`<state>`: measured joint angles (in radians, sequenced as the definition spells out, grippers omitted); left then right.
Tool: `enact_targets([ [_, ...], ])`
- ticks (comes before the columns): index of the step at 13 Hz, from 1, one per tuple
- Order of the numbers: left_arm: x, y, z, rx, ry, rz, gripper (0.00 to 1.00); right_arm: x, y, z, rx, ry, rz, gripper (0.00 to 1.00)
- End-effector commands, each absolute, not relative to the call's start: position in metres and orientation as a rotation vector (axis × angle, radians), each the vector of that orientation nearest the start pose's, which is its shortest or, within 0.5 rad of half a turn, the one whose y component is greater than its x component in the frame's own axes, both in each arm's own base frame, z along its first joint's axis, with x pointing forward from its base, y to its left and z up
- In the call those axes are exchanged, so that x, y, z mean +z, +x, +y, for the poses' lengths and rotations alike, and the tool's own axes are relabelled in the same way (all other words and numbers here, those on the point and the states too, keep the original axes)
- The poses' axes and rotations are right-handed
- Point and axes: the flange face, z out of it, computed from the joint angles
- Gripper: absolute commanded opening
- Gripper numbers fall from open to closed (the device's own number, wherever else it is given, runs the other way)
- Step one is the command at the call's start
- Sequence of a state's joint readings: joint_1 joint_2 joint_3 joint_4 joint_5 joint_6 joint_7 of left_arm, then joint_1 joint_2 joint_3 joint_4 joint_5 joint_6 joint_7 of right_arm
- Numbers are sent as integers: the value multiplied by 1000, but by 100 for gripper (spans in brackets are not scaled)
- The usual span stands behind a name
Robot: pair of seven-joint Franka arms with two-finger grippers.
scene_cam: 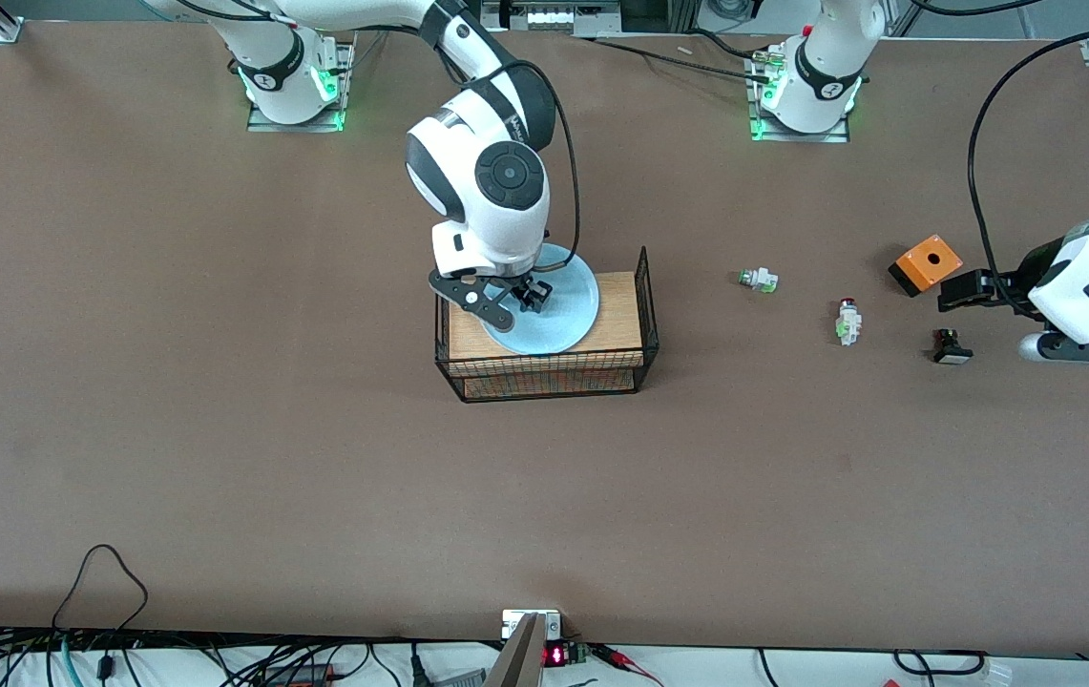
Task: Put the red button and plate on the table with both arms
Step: 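Release the button with the left gripper while the right gripper grips plate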
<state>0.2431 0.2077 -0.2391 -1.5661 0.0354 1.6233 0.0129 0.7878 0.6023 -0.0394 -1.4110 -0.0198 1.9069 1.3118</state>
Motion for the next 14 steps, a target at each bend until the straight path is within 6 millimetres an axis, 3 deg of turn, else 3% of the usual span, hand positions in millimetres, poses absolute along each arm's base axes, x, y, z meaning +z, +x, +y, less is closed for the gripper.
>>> enact_targets([
  [1, 519, 614, 17, 242, -3167, 5, 100, 348, 514, 480, 41, -3151, 847, 93],
  [5, 531, 620, 20, 192, -3156, 24, 100, 347, 515, 479, 42, -3150, 842, 70],
  [7, 534, 621, 22, 183, -3154, 21, 100, 346, 514, 480, 42, -3148, 843, 65],
  [8, 537, 620, 25, 173, -3155, 14, 100, 346, 513, 481, 45, -3147, 841, 69],
  [9, 545, 622, 26, 144, -3155, 15, 100, 348, 516, 478, 42, -3141, 855, 88],
  [11, 554, 624, 25, 110, -3157, 11, 100, 367, 528, 473, 23, -3107, 872, 100],
  [14, 559, 624, 24, 83, -3155, 23, 100, 407, 537, 464, 54, -3125, 893, 100],
])
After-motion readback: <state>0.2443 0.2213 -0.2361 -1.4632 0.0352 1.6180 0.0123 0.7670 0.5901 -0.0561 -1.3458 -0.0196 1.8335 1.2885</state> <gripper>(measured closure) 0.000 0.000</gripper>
